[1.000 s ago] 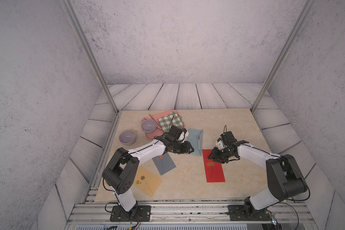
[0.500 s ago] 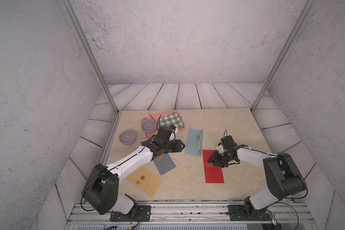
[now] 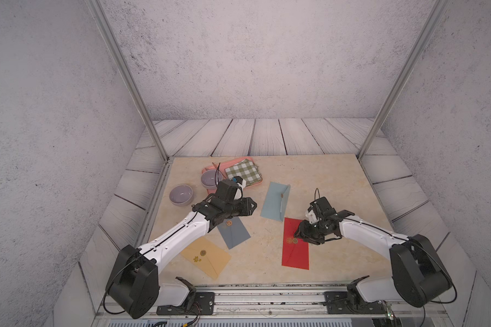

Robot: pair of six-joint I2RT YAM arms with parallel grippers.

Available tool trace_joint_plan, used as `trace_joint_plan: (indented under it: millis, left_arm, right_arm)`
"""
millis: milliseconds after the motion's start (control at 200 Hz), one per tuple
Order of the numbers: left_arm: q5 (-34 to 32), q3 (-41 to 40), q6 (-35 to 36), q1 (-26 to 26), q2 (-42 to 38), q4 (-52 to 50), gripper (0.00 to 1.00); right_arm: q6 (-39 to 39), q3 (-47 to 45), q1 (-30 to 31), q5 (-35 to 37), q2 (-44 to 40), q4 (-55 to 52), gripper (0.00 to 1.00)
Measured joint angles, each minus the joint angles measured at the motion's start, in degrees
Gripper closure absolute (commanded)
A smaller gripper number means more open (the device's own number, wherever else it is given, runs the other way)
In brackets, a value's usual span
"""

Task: Open the envelope
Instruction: Adjust the envelope at the center of the board.

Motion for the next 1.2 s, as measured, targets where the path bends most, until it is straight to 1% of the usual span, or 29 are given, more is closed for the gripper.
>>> trace_joint_plan:
  millis: [100, 200, 290, 365, 500, 606, 696, 801, 846, 906, 1001, 1086, 1201]
  left_arm:
    - [-0.61, -0.61, 0.39, 0.17, -1.70, 0.02, 0.60]
    - [-0.96, -1.40, 0.57, 0.37, -2.45, 0.00, 0.60]
    - [-1.05, -2.12, 0.72, 0.52, -2.58, -0.11, 0.60]
    - [-1.18, -2.49, 0.76, 0.63, -2.69, -0.24, 0.60]
    - [-1.62, -3.10, 0.83, 0.85, -3.69, -0.37, 0.60]
    - [-1.88, -3.43, 0.98, 1.11, -4.79, -0.39, 0.59]
    - [-2.01, -3.96, 1.01, 1.20, -5.68, -0.42, 0.59]
    - [-2.05, -5.14, 0.98, 1.38, -6.40, -0.31, 0.59]
    - [-2.05, -5.75, 0.96, 1.46, -6.62, -0.33, 0.59]
    - [-2.03, -6.56, 0.92, 1.51, -6.99, -0.42, 0.59]
    - [-1.05, -8.24, 0.61, 1.55, -8.09, 0.37, 0.58]
    - [1.51, -10.27, 0.20, 1.70, -8.70, 2.58, 0.57]
    - [6.51, -11.74, -0.92, 1.73, -7.82, 3.91, 0.56]
  right_arm:
    - [-0.28, -0.44, -0.04, 1.25, -1.92, -2.91, 0.47]
    - [-0.35, -3.69, -0.04, 0.81, -1.99, -3.85, 0.45]
    - [-0.39, -7.17, 0.31, -0.46, -1.99, -5.16, 0.43]
    - [-0.37, -7.76, 0.96, -2.27, -2.43, -5.44, 0.42]
    - [-0.11, -8.57, 2.12, -5.70, -2.27, -2.86, 0.40]
    - [0.00, -8.41, 4.74, -9.16, -0.33, 0.76, 0.39]
    - [-0.04, -7.26, 7.65, -12.66, 2.93, 4.92, 0.37]
    - [-1.27, -2.97, 11.13, -15.06, 8.50, 7.78, 0.37]
    - [-2.69, -0.31, 12.26, -14.08, 10.34, 7.76, 0.37]
    - [-4.26, 2.05, 13.18, -11.91, 10.67, 7.30, 0.35]
    - [-6.69, 5.42, 12.57, -4.81, 9.86, 5.25, 0.33]
    - [-8.61, 8.50, 9.75, 2.12, 10.01, 3.34, 0.33]
    - [-10.40, 11.50, 3.63, 6.88, 11.50, 3.08, 0.31]
